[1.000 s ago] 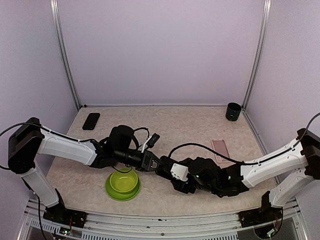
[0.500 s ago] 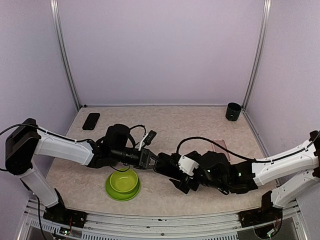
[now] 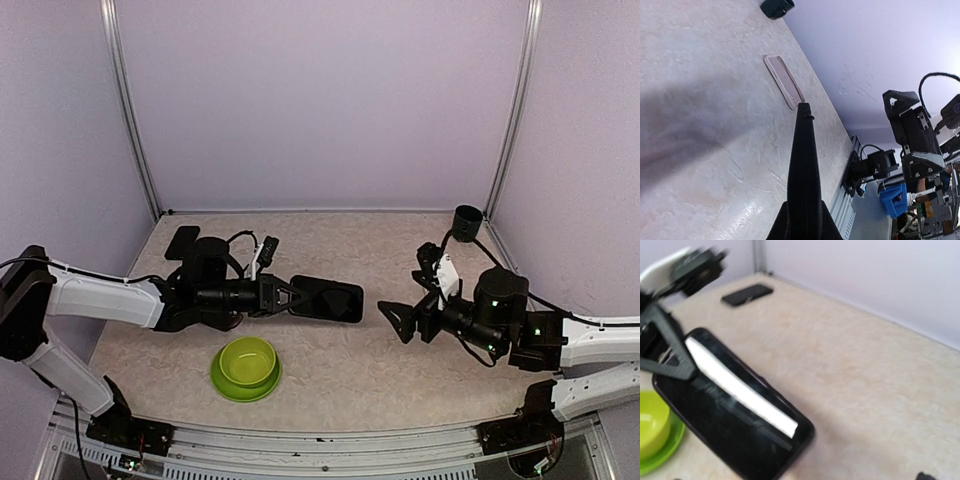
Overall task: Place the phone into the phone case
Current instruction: Place the phone with the phone case at the corner of the board.
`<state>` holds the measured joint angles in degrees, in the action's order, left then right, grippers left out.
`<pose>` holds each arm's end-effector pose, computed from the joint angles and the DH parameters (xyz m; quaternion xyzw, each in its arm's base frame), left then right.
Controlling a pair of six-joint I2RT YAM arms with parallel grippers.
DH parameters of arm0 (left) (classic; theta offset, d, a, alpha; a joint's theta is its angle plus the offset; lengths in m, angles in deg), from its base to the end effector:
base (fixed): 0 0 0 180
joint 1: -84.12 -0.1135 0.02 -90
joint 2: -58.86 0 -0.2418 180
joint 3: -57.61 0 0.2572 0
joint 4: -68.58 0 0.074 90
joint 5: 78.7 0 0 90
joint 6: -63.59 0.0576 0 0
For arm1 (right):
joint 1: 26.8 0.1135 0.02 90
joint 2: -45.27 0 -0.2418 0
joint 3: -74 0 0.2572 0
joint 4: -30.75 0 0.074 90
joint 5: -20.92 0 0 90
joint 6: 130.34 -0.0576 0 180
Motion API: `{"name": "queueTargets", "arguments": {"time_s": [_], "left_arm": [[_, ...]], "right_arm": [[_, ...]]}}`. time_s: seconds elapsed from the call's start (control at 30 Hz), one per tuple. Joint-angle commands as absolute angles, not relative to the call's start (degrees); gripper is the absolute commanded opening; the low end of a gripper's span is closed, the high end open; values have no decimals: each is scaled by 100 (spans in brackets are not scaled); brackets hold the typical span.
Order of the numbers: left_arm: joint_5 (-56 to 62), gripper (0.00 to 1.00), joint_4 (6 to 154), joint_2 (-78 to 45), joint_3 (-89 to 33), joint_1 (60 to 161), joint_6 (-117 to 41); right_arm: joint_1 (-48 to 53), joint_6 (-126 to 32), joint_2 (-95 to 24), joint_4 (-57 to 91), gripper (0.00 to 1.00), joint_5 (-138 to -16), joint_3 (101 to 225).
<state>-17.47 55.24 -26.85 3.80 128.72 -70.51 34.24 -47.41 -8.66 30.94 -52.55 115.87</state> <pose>0.2214 -0.2573 0.1791 0.1485 0.7858 -0.5396 0.2634 0.1381 0.2157 0.2286 -0.2679 0.7258 0.2568 0.5792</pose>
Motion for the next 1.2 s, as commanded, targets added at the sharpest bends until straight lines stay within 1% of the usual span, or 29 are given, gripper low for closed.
{"name": "queueTargets", "arguments": {"time_s": [0.0,0.27,0.47,0.77,0.97,1.17], "left_arm": [[-1124,0,4899,-2336,435,12606,-7328],[106,0,5045,-2215,408,12131,-7934],[691,0,5153,-2351,412,11649,-8407],[1047,0,4978,-2800,435,10805,-9237],[1113,0,4740,-3163,419,10463,-9779],[1668,0,4770,-3320,329,10322,-10185]], "right_arm": [[3139,-5357,-684,3194,100,-5315,11462],[3060,-5803,-1065,3186,100,-5072,11496],[3060,-5954,-1220,3195,100,-5007,11469],[3060,-6010,-1216,3220,99,-5001,11421],[3060,-6045,-1269,3239,100,-5027,11424],[3060,-6071,-1356,3249,99,-5060,11432]]}}
